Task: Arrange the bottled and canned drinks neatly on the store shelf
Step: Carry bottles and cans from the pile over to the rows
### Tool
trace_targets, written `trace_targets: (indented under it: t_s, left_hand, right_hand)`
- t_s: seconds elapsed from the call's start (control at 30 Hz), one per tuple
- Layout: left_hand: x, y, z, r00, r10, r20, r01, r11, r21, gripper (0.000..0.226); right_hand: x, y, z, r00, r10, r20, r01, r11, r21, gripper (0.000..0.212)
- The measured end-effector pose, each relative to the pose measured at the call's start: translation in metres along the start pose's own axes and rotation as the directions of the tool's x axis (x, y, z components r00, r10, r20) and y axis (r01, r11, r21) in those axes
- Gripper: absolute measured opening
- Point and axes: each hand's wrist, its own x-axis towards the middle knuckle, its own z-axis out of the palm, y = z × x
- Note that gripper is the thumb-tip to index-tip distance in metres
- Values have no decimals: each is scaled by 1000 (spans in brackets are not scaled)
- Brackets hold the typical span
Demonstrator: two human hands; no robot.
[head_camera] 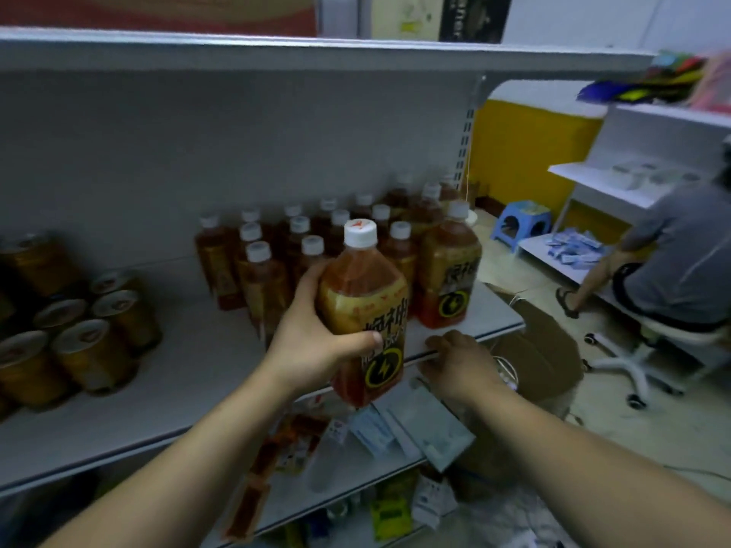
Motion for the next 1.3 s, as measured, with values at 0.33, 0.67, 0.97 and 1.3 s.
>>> trace_targets:
  t_s: [0.33,0.67,0.97,1.3]
  left_hand:
    - [38,0,56,998,-48,38,46,997,54,84]
    - [66,-11,100,995,-57,79,53,997,49,89]
    - [69,-14,166,996,-93,9,92,994,55,101]
    - [67,-23,190,991,-125,37,122,990,69,109]
  right_hand:
    - [33,69,-12,995,84,59,-86,995,42,66]
    - [64,104,-23,990,-47,135,42,999,35,77]
    - [62,104,-59,926,-328,-185,329,465,822,102]
    - [49,112,-62,919,-112,-378,394,211,895,62]
